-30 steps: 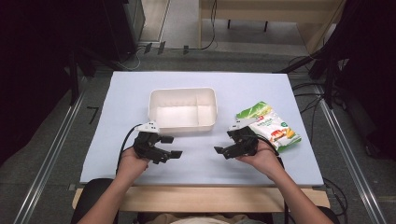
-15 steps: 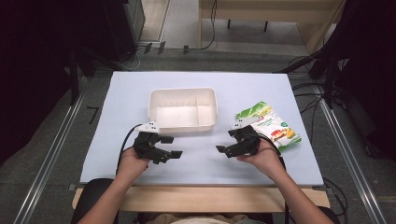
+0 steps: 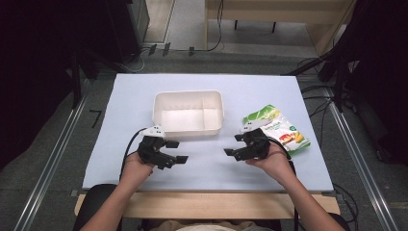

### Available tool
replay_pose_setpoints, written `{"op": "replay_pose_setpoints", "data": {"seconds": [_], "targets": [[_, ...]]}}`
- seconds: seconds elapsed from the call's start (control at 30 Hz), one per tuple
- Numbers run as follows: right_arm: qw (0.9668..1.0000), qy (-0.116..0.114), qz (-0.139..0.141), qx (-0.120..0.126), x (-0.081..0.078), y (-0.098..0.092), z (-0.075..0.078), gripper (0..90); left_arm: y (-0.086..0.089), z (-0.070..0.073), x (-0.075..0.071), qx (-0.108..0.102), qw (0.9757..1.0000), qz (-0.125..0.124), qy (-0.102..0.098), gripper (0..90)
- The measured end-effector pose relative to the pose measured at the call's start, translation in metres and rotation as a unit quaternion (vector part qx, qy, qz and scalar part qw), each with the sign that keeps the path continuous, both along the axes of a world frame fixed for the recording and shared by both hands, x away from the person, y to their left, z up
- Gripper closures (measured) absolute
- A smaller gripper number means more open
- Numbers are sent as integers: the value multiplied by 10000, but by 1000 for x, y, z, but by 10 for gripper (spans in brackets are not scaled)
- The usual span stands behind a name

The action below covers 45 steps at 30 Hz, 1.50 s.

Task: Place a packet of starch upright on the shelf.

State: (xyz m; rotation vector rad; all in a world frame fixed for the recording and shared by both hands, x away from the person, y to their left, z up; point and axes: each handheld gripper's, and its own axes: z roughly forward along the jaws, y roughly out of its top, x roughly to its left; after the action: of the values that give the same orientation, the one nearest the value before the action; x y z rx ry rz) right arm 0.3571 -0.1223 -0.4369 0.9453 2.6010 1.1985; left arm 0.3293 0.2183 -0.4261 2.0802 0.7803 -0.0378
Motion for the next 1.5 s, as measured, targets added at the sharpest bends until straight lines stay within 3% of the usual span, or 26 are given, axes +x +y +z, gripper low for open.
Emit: {"op": "replay_pose_setpoints", "data": {"seconds": [0.23, 0.63, 0.77, 1.03, 1.5], "targets": [[10000, -41, -39, -27, 0, -4, 5, 315, 0, 0, 0, 7, 10000, 6, -7, 234], [9993, -3, -362, 131, 0, -38, 26, 462, 1, 0, 0, -2, 10000, 27, -25, 234], [9979, 72, -561, 302, 3, -57, 30, 520, 1, 0, 0, 11, 10000, 38, -34, 234], [9965, 23, -807, 228, 7, -74, 31, 579, 1, 0, 0, 34, 10000, 40, -31, 234], [9884, 6, -1492, 282, 20, -122, 28, 879, 0, 0, 0, 30, 10000, 28, -24, 234]]}}
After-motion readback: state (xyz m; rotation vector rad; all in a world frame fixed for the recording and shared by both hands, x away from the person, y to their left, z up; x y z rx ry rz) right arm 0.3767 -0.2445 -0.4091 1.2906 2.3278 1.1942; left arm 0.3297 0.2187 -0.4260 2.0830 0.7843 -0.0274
